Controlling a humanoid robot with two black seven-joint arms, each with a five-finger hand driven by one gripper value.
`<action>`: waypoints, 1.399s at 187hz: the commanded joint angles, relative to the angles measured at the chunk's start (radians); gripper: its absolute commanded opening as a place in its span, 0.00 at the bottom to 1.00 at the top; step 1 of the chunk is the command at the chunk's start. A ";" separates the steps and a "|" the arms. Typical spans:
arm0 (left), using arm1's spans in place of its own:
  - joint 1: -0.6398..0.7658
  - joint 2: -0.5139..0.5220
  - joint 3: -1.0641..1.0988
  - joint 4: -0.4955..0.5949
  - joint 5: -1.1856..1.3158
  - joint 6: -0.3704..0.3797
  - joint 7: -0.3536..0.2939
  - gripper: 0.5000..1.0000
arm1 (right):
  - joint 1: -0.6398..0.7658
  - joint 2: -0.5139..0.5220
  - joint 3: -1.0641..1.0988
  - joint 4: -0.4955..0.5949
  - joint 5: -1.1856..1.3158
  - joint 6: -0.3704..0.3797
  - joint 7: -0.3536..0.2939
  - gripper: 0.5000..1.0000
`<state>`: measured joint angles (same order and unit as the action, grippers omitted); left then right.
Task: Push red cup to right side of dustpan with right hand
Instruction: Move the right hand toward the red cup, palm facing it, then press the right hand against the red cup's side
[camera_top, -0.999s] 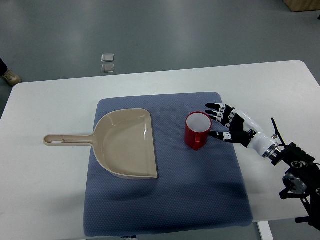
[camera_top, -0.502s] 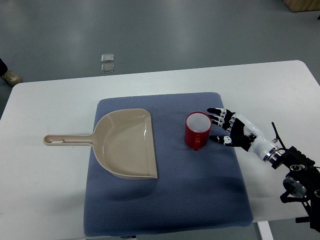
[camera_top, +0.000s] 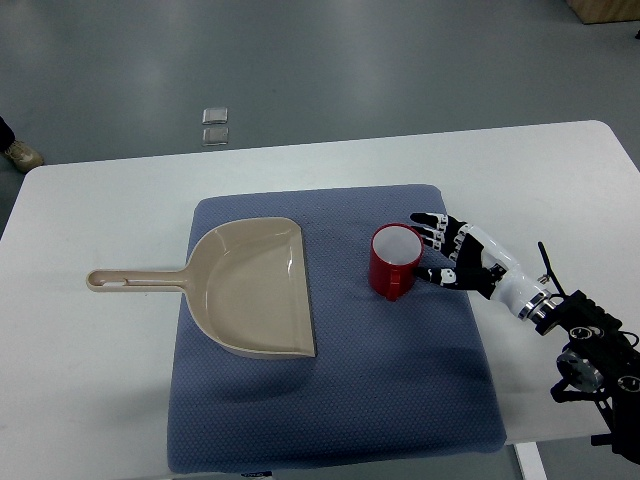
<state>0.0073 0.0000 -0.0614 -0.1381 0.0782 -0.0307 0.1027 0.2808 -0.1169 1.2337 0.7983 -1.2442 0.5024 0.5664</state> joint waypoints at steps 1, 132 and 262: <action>0.000 0.000 0.000 0.000 0.000 0.000 0.000 1.00 | 0.003 0.002 0.000 -0.001 0.000 -0.002 0.001 0.82; 0.000 0.000 0.000 0.000 0.000 0.000 0.000 1.00 | 0.009 0.002 -0.045 -0.037 0.000 -0.004 0.044 0.82; 0.000 0.000 0.000 0.000 0.000 0.000 0.000 1.00 | 0.029 0.045 -0.077 -0.037 0.003 -0.004 0.044 0.82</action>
<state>0.0078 0.0000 -0.0613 -0.1381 0.0782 -0.0307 0.1028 0.3069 -0.0784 1.1649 0.7608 -1.2401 0.4992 0.6109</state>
